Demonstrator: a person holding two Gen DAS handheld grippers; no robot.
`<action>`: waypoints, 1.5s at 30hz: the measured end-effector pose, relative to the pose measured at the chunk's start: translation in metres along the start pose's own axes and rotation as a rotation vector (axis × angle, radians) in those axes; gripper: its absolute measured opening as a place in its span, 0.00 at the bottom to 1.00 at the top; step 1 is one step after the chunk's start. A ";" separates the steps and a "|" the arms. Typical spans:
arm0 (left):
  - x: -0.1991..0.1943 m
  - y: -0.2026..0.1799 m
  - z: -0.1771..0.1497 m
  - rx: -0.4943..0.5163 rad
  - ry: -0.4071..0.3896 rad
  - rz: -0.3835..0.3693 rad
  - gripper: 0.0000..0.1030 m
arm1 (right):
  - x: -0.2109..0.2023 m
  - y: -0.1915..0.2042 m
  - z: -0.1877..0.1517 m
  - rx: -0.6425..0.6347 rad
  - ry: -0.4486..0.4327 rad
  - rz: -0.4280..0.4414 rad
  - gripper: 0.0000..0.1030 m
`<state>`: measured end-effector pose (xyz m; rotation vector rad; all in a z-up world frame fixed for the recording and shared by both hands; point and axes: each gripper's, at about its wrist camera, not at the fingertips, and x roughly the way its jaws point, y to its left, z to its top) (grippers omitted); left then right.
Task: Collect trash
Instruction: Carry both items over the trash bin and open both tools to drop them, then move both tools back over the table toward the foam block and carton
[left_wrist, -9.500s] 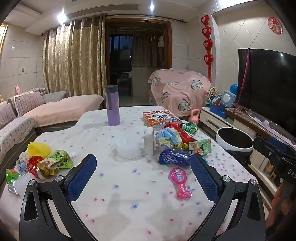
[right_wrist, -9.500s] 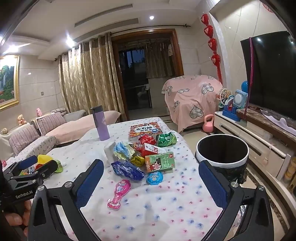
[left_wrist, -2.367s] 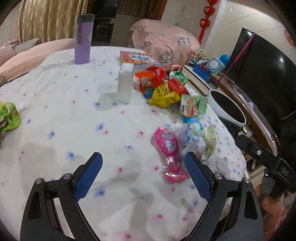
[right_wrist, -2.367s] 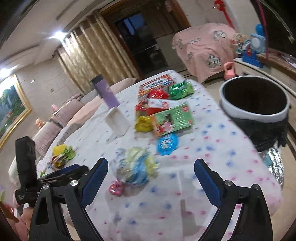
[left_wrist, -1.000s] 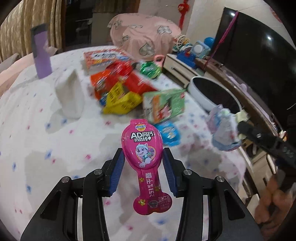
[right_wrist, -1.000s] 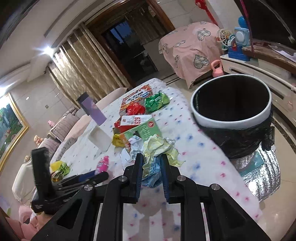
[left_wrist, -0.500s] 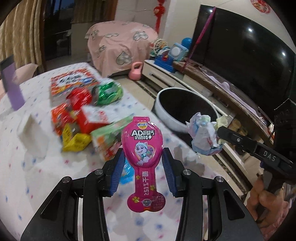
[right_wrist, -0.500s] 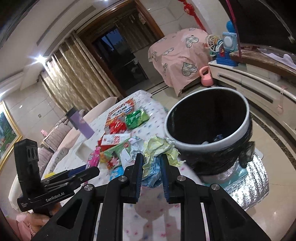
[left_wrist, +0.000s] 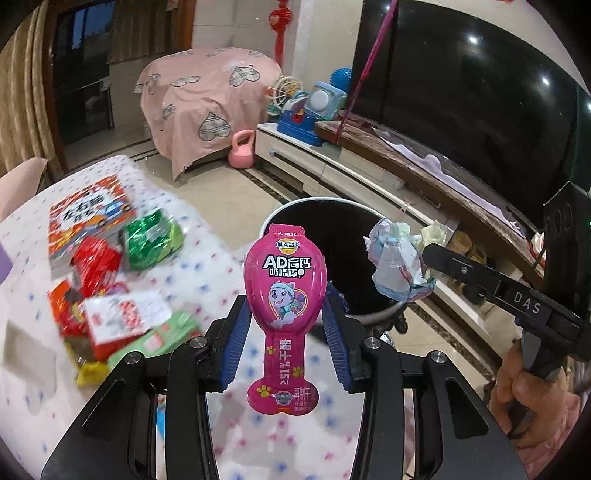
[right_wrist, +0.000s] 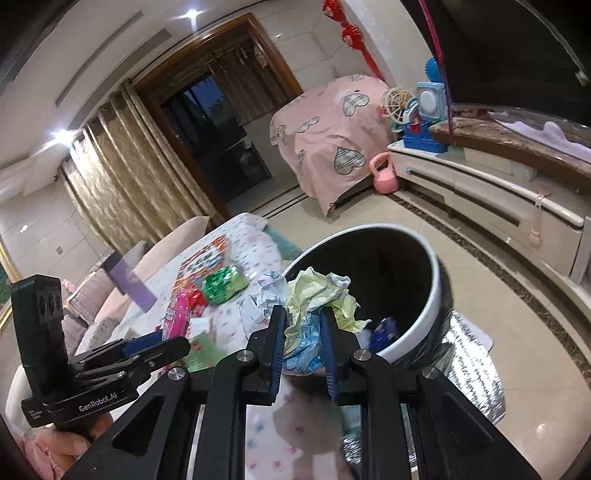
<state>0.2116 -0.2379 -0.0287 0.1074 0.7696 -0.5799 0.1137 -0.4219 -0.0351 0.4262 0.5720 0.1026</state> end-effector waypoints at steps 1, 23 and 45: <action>0.005 -0.002 0.004 0.005 0.004 -0.005 0.38 | 0.001 -0.002 0.003 -0.002 0.002 -0.007 0.18; 0.084 -0.021 0.035 0.036 0.120 -0.025 0.38 | 0.046 -0.036 0.027 -0.027 0.083 -0.099 0.18; 0.046 0.002 0.016 -0.059 0.069 -0.027 0.74 | 0.041 -0.039 0.027 0.017 0.074 -0.085 0.62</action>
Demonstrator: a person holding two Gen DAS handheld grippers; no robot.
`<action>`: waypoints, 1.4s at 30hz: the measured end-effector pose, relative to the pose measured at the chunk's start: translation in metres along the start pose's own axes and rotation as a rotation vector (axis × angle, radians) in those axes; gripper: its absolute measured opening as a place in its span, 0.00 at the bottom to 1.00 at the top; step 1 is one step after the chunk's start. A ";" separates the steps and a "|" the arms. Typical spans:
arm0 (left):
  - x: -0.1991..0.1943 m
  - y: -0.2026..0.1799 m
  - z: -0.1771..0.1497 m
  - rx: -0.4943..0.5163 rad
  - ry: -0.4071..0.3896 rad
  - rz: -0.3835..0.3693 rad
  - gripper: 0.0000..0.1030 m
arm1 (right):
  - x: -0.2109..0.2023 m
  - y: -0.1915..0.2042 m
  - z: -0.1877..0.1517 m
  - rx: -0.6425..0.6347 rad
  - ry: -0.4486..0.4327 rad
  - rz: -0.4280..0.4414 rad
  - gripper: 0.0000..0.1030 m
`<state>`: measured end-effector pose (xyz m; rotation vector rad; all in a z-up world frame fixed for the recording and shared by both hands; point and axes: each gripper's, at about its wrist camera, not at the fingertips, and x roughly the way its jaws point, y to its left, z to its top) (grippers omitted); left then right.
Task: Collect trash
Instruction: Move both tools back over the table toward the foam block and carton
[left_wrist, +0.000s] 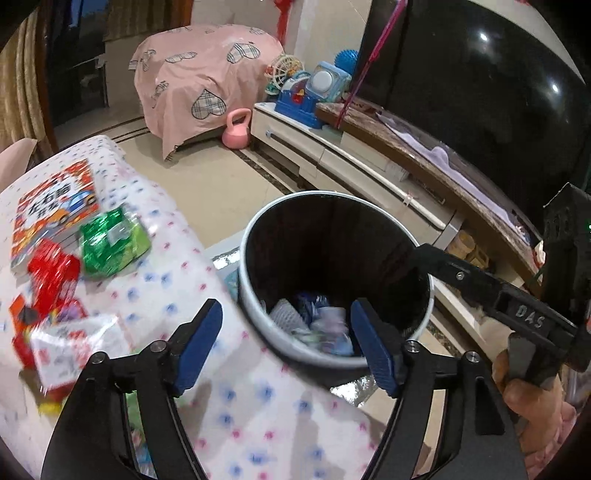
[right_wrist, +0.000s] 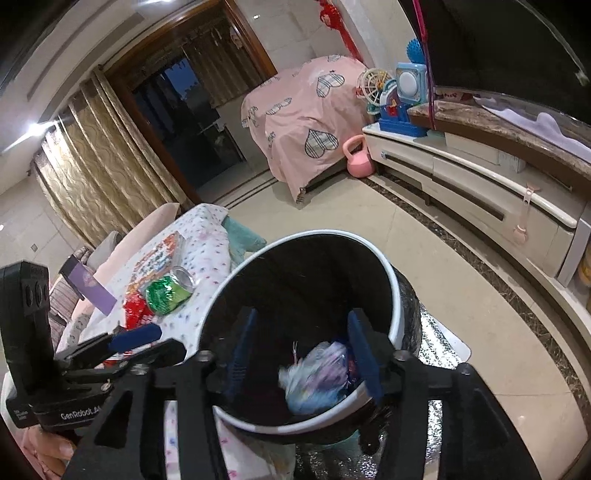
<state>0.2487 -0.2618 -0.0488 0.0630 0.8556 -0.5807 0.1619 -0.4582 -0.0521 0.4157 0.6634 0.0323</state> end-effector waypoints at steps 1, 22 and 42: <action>-0.005 0.003 -0.004 -0.009 -0.006 0.003 0.74 | -0.003 0.003 -0.002 0.004 -0.007 0.008 0.66; -0.108 0.094 -0.112 -0.186 -0.090 0.112 0.87 | -0.022 0.088 -0.073 -0.014 0.001 0.159 0.89; -0.123 0.185 -0.163 -0.344 -0.074 0.259 0.87 | 0.023 0.171 -0.125 -0.197 0.133 0.211 0.89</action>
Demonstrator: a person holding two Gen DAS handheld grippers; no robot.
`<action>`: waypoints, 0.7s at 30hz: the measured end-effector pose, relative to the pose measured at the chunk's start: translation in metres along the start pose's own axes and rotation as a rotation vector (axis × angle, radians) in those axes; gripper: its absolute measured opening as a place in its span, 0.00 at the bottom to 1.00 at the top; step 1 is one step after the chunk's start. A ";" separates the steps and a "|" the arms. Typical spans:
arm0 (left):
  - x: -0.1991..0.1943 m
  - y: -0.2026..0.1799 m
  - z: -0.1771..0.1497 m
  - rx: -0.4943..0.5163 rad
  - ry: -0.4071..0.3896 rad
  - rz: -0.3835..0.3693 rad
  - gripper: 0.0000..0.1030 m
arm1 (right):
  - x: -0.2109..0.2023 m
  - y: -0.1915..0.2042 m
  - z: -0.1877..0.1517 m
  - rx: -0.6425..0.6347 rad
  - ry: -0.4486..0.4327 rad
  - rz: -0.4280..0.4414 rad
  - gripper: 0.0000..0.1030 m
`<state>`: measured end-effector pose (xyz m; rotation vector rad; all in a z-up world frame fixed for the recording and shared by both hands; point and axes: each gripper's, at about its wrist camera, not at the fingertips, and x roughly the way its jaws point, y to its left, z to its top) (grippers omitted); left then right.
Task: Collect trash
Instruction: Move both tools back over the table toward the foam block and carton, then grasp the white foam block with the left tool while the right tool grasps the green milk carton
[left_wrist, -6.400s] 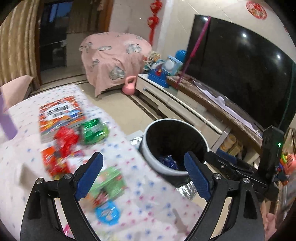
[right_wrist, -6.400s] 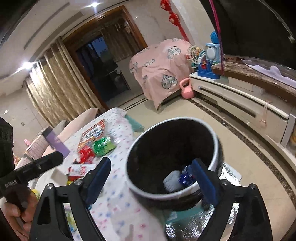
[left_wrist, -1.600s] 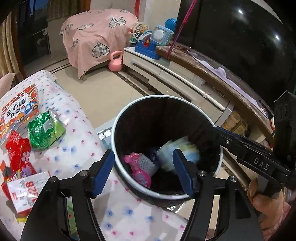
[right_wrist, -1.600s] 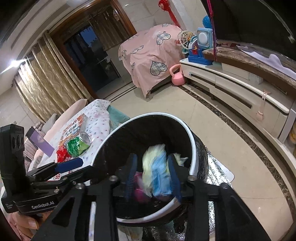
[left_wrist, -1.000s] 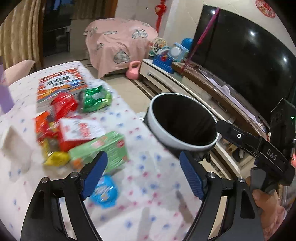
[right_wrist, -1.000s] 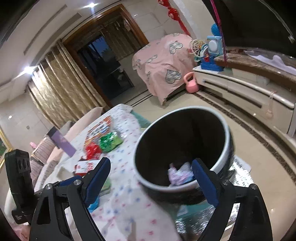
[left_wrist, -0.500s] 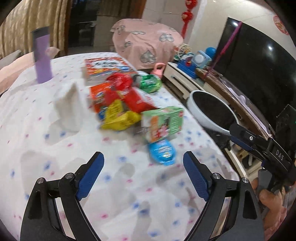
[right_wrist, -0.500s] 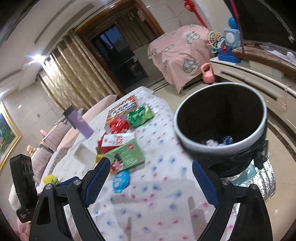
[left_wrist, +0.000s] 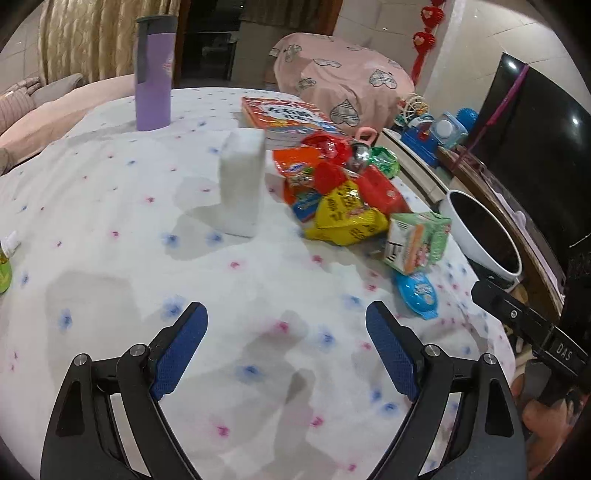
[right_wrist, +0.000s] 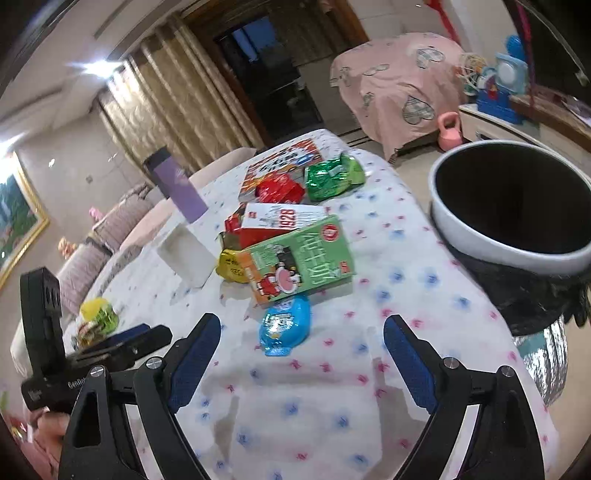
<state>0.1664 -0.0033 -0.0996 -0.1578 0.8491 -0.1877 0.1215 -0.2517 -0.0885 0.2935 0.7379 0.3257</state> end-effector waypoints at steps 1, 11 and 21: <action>0.002 0.002 0.001 0.000 0.002 0.005 0.87 | 0.003 0.003 0.001 -0.012 0.003 -0.001 0.89; 0.016 0.014 0.024 0.006 -0.002 0.041 0.87 | 0.028 0.018 0.017 -0.154 0.027 -0.026 0.94; 0.030 0.018 0.045 0.003 -0.012 0.058 0.87 | 0.031 -0.003 0.031 -0.060 0.016 0.014 0.94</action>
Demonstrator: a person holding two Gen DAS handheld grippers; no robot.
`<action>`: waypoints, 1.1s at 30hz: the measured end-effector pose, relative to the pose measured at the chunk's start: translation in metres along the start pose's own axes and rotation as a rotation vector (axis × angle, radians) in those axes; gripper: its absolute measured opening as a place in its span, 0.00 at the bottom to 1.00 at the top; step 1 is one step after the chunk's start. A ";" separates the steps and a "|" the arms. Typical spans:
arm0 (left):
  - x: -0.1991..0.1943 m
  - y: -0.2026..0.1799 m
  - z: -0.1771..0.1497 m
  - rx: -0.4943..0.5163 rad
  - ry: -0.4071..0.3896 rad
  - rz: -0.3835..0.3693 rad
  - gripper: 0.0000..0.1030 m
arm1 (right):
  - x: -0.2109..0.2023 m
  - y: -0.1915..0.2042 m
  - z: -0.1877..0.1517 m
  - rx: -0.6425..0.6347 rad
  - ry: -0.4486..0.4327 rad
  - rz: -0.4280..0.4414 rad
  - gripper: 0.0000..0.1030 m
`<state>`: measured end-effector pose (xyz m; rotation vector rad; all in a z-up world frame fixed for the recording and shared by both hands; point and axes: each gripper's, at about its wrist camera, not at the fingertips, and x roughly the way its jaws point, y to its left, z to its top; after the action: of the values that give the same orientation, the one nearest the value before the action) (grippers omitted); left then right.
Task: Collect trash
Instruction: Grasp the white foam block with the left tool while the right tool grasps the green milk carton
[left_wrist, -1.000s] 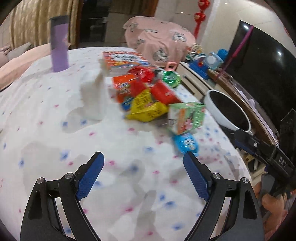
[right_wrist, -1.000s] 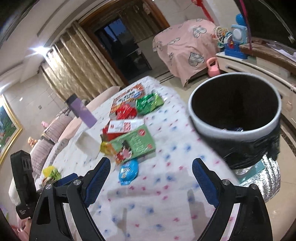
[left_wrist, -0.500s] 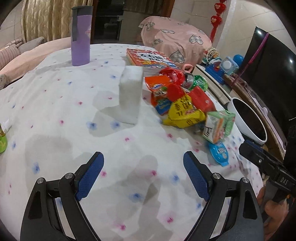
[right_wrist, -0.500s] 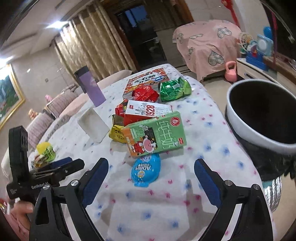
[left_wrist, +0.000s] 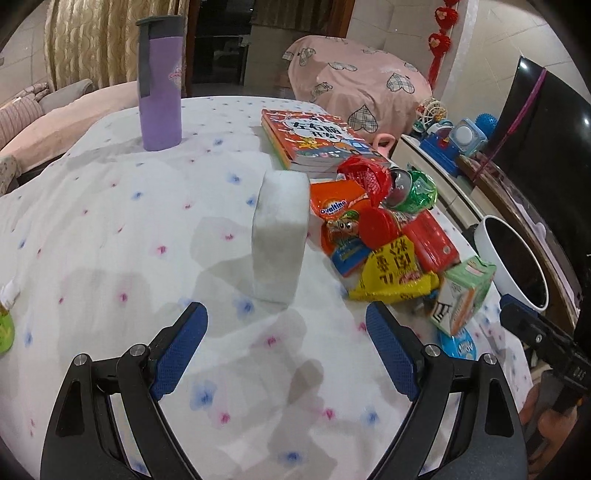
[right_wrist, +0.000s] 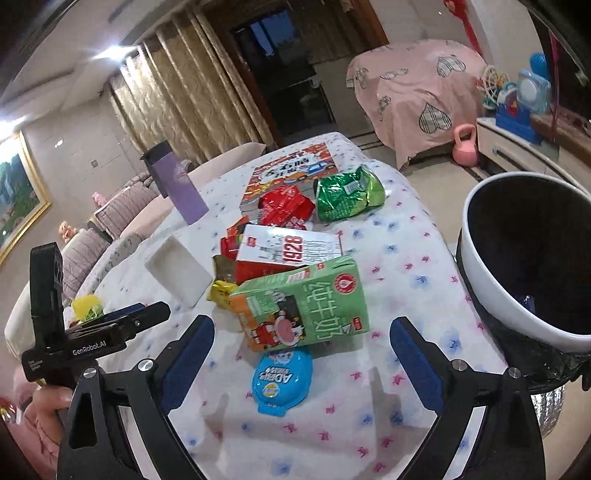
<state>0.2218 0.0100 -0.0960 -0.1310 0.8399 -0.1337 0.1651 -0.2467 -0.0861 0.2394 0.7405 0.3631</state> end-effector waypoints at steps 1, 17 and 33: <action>0.001 -0.001 0.002 0.006 -0.005 0.004 0.87 | 0.002 -0.001 0.001 -0.002 0.005 0.004 0.94; 0.022 -0.010 0.017 0.055 -0.002 0.009 0.29 | 0.035 0.002 0.010 -0.098 0.075 -0.025 0.46; -0.011 -0.022 -0.007 0.045 0.017 -0.101 0.29 | 0.030 -0.013 0.034 -0.077 0.062 0.087 0.85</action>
<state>0.2079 -0.0103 -0.0891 -0.1300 0.8470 -0.2484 0.2121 -0.2491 -0.0850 0.1887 0.7773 0.4822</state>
